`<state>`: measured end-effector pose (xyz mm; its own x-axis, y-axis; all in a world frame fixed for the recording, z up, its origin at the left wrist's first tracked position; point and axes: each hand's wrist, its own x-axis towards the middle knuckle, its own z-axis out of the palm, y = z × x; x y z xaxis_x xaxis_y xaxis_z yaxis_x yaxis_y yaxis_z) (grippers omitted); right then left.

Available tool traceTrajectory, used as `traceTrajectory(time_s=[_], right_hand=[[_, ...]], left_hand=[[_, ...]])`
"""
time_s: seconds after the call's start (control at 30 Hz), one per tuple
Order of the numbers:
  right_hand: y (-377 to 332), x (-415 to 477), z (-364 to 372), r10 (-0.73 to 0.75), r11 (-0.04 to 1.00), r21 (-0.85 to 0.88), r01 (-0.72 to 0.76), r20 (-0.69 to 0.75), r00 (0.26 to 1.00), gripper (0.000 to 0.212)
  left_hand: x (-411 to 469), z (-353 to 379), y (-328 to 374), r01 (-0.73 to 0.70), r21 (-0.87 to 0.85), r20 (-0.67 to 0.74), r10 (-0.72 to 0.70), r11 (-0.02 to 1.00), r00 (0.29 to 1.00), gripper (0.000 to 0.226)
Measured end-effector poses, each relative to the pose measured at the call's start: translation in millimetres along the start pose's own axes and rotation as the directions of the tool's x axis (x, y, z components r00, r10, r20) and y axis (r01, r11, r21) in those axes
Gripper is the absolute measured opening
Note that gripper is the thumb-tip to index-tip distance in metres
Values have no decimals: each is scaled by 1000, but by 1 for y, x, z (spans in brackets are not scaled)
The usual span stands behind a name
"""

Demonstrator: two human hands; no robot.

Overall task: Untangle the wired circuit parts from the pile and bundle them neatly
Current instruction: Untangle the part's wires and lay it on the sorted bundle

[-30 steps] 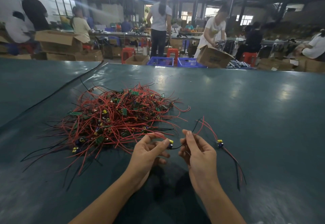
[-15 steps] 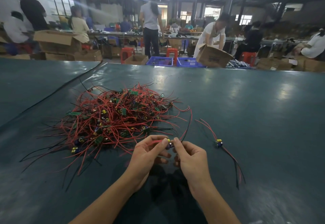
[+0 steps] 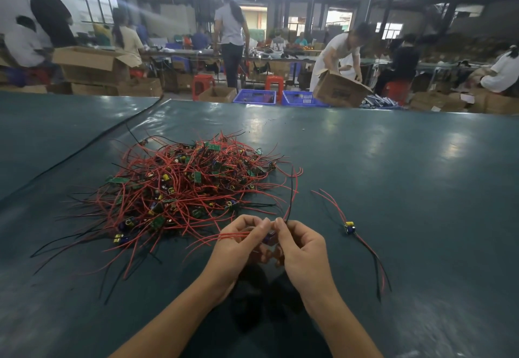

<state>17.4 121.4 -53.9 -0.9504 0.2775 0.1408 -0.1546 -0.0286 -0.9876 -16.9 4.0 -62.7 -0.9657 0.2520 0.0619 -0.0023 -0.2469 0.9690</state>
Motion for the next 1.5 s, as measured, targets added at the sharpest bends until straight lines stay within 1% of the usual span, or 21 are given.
traceTrajectory(time_s=[0.1, 0.17, 0.3, 0.4, 0.53, 0.63, 0.77, 0.87, 0.93, 1.07, 1.2, 1.3, 1.4, 1.5], right_hand=[[0, 0, 0, -13, 1000, -10, 13, 13, 1000, 28], [1, 1, -1, -1, 1000, -19, 0, -31, 1000, 31], [2, 2, -2, 133, 991, 45, -128, -117, 984, 26], [3, 3, -3, 198, 979, 73, -188, -154, 968, 26], [0, -2, -1, 155, 988, 0, -155, -101, 983, 25], [-2, -3, 0, 127, 991, -22, -129, -99, 987, 27], [0, 0, -1, 165, 984, -48, -173, -130, 978, 32], [2, 4, 1, 215, 976, -13, -219, -155, 964, 35], [2, 7, 2, 240, 971, 24, -240, -183, 953, 32], [2, 19, -7, 292, 953, 167, -253, -272, 917, 31], [0, 32, -23, 350, 924, 285, -256, -359, 865, 27], [0, 41, -38, 387, 891, 394, -226, -399, 831, 25], [0, 43, -42, 375, 888, 420, -188, -423, 825, 20], [1, 40, -38, 338, 899, 410, -153, -430, 837, 19]], left_hand=[[0, 0, -2, -2, 87, -14, 3, 996, 1000, 39], [-1, 0, -2, 1, 108, -26, 2, 994, 1000, 39], [-3, 3, -1, -2, 154, -17, 5, 988, 1000, 35], [-4, 5, 0, 1, 126, -43, 5, 992, 999, 33], [-5, 6, 1, -43, 145, -55, 51, 988, 997, 35], [-6, 7, 1, -63, 181, -49, 73, 981, 996, 36], [-6, 8, 0, -61, 220, -19, 67, 974, 998, 36], [-5, 7, 1, -57, 238, 0, 58, 970, 998, 34], [-4, 7, 2, -37, 216, 0, 38, 976, 999, 31], [-2, 8, 5, 46, 59, -18, -45, 997, 999, 25], [-1, 7, 7, 109, -1, -6, -109, 994, 994, 25], [-2, 7, 8, 133, -43, 3, -133, 990, 991, 22], [-2, 6, 8, 138, -56, 24, -137, 989, 990, 23], [-2, 5, 7, 136, -76, 19, -135, 988, 991, 23]])
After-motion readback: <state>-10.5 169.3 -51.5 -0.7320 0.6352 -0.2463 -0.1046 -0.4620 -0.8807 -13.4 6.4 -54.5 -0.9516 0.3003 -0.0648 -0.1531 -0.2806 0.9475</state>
